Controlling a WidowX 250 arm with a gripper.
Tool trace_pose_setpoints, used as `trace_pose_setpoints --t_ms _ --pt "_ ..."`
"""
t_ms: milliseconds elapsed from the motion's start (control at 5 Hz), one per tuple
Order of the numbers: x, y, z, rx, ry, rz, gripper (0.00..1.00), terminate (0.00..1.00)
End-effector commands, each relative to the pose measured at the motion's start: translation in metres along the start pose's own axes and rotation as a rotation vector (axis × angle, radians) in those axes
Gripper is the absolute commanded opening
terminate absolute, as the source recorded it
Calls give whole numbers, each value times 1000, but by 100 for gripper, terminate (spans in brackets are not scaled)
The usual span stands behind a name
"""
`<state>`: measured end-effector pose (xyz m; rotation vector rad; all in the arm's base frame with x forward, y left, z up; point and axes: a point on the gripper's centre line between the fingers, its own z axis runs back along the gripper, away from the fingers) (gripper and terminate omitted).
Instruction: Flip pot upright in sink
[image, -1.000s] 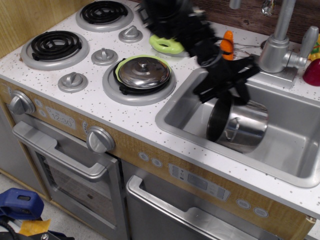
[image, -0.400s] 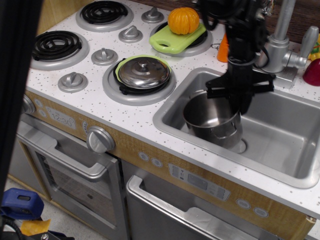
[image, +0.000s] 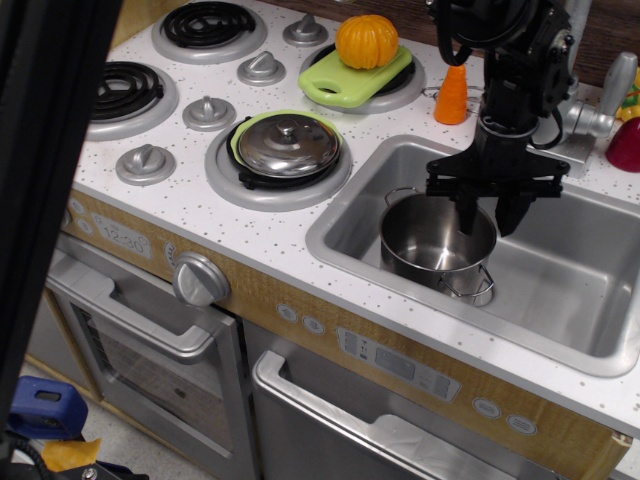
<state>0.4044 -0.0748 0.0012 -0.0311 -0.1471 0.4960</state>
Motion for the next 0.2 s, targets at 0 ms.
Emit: trace_pose_setpoints --t_ms 0 --pt "13 -6 19 -38 -51 9 100 100"
